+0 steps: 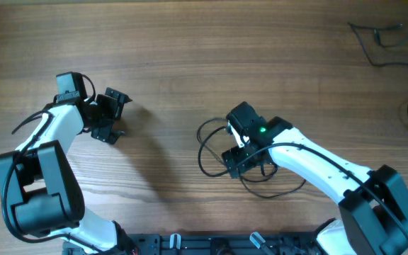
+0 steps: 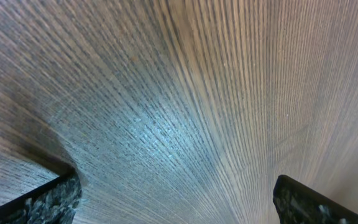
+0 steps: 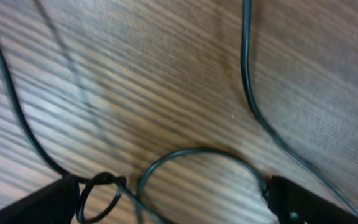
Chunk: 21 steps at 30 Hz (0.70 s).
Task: Untangle cables
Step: 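Grasp the cable loop with right gripper and drag it rightward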
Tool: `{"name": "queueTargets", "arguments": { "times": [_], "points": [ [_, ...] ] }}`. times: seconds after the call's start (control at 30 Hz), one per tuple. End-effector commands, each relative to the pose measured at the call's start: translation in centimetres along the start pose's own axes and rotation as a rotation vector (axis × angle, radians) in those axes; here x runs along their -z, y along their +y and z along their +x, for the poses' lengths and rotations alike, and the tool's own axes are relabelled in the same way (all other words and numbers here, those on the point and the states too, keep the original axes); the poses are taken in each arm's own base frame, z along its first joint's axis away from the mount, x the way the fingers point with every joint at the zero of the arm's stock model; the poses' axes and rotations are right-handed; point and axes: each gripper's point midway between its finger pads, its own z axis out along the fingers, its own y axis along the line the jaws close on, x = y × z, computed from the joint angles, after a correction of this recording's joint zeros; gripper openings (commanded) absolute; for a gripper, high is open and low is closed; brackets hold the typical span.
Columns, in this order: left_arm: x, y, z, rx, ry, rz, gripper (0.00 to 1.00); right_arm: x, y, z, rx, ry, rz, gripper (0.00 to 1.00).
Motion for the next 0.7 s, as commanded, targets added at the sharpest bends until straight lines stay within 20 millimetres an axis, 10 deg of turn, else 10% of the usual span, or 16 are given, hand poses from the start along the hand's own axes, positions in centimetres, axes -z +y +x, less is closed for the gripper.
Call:
{"name": "queueTargets", "arguments": {
  "times": [0.0, 0.23, 0.33, 0.5, 0.57, 0.67],
  "points": [
    [0.1, 0.2, -0.3, 0.01, -0.013, -0.003, 1.0, -1.6, -1.9, 1.2, 0.237, 0.009, 0.101, 1.0],
    [0.2, 0.3, -0.4, 0.01, -0.022, -0.009, 1.0, -3.2, -3.2, 1.8, 0.346, -0.017, 0.169, 0.93],
    [0.2, 0.3, -0.4, 0.01, -0.022, -0.009, 1.0, -3.2, -1.7, -0.1, 0.324, -0.105, 0.095, 0.04],
    [0.2, 0.3, -0.4, 0.01, -0.022, -0.009, 1.0, 0.9, -0.3, -5.7, 0.098, -0.298, 0.041, 0.04],
    [0.2, 0.4, -0.4, 0.01, -0.022, -0.01, 1.0, 4.3, -0.2, -4.9, 0.008, -0.264, 0.029, 0.04],
    [0.2, 0.3, -0.5, 0.01, -0.022, -0.009, 1.0, 6.7, 0.1, -1.7, -0.141, -0.199, -0.012, 0.33]
  ]
}}
